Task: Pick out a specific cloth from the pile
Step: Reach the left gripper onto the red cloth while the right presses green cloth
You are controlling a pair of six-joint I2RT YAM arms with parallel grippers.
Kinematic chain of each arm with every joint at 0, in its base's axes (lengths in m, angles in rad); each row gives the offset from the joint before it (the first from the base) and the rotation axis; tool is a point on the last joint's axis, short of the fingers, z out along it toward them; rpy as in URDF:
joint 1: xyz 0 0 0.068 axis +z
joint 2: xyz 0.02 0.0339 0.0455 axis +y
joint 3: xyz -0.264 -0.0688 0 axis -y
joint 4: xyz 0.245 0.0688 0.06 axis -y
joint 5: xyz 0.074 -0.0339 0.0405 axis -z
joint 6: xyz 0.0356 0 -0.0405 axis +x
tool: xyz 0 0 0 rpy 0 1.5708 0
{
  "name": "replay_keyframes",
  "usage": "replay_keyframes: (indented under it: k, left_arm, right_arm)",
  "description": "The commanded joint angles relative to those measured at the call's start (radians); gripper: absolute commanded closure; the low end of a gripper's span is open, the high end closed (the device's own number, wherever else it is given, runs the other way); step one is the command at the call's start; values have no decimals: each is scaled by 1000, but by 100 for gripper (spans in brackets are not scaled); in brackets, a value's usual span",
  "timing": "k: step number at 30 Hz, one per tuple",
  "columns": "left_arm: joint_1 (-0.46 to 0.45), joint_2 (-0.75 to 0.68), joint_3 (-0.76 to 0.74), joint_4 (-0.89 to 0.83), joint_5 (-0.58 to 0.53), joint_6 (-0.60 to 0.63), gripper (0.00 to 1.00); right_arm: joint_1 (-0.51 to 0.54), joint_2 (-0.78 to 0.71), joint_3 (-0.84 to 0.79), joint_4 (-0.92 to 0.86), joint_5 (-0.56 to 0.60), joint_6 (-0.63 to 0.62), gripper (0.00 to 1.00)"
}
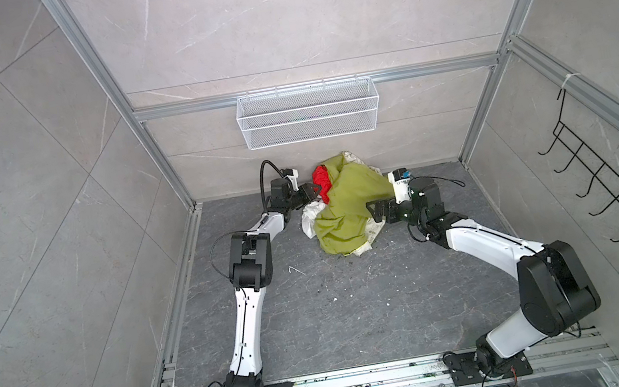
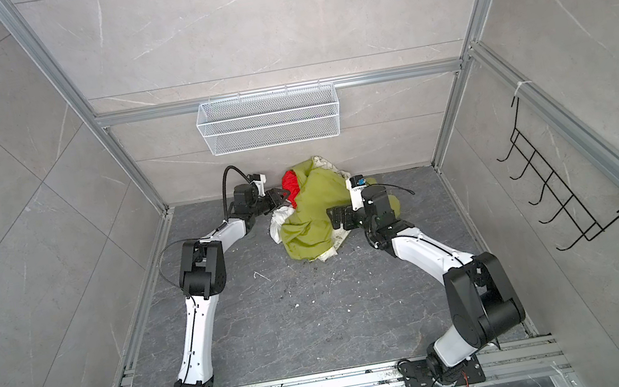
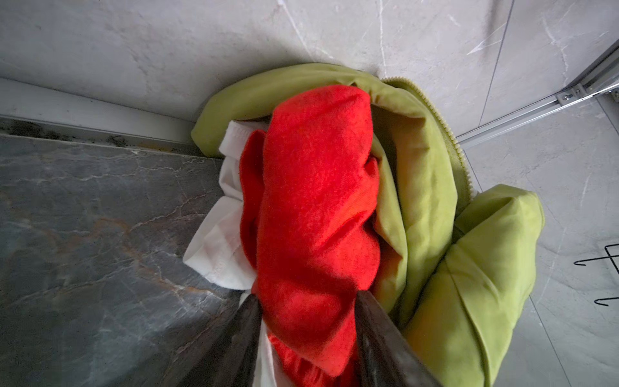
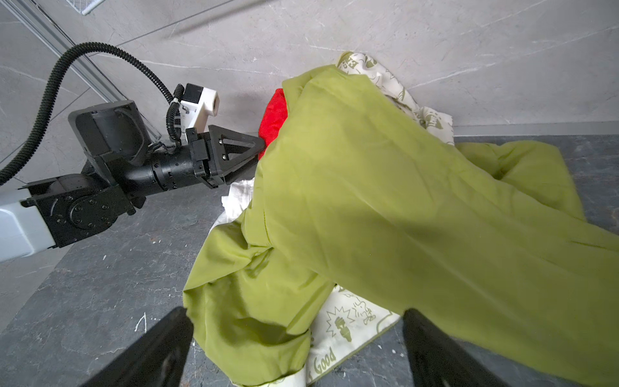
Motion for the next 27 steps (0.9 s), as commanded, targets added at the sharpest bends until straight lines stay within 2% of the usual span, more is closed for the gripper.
replay_keyframes:
  k: [1,7,18,27]
  left_arm:
    - [0,13,40,44,39,-6,52]
    - [-3,18,47,56,42,-18,56]
    - [-7,12,62,59,54,-24,76]
    - [-9,-15,27,68,59,-17,84]
  right_arm:
    - [8,14,29,-13,-5,2,0]
    - [10,14,29,-13,-3,1,0]
    - [14,12,29,-15,3,-3,0]
    - [13,9,27,-13,5,-3,0]
